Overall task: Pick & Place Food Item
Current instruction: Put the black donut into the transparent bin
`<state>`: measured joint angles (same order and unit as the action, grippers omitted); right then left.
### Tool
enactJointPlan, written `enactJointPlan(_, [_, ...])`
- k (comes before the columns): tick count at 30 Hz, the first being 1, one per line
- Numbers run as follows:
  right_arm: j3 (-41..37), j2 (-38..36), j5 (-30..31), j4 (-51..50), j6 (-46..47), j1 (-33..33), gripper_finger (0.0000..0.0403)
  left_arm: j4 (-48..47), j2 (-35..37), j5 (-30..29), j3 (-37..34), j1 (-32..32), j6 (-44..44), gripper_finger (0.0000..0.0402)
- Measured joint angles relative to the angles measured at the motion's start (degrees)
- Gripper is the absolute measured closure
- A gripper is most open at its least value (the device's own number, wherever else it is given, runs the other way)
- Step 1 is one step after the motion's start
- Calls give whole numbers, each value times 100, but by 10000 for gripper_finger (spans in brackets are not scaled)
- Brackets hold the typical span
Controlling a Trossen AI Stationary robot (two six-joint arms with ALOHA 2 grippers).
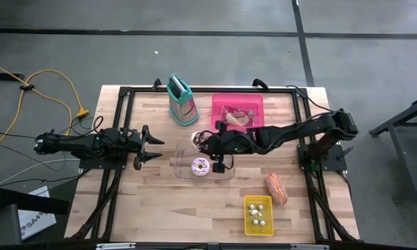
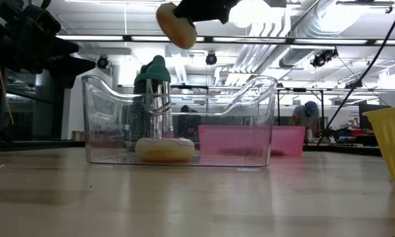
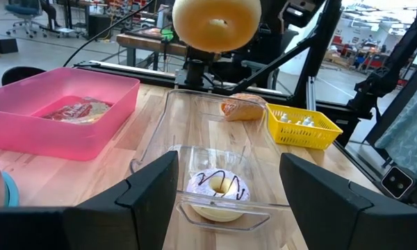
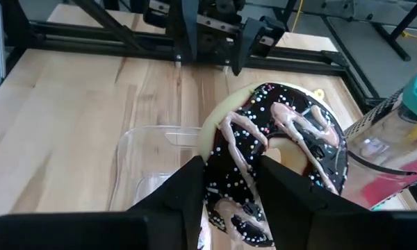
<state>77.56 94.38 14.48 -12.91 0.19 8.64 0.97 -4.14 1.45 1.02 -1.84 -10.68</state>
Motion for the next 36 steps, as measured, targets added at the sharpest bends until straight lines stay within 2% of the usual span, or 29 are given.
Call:
enactJointPlan(5, [131, 142, -7, -83, 52, 0, 285, -2, 2, 0, 0, 2, 1, 156])
enactJointPlan(13, [129, 202, 13, -949, 687, 189, 286, 1, 2, 0, 2, 2, 1, 156])
enactJointPlan(25, [125, 922, -269, -1446, 1485, 455, 287, 1, 0, 0, 1, -1, 1, 156])
enactJointPlan(36, [125, 1377, -266, -1902, 1931, 448, 287, 3, 1, 0, 2, -1, 1, 156])
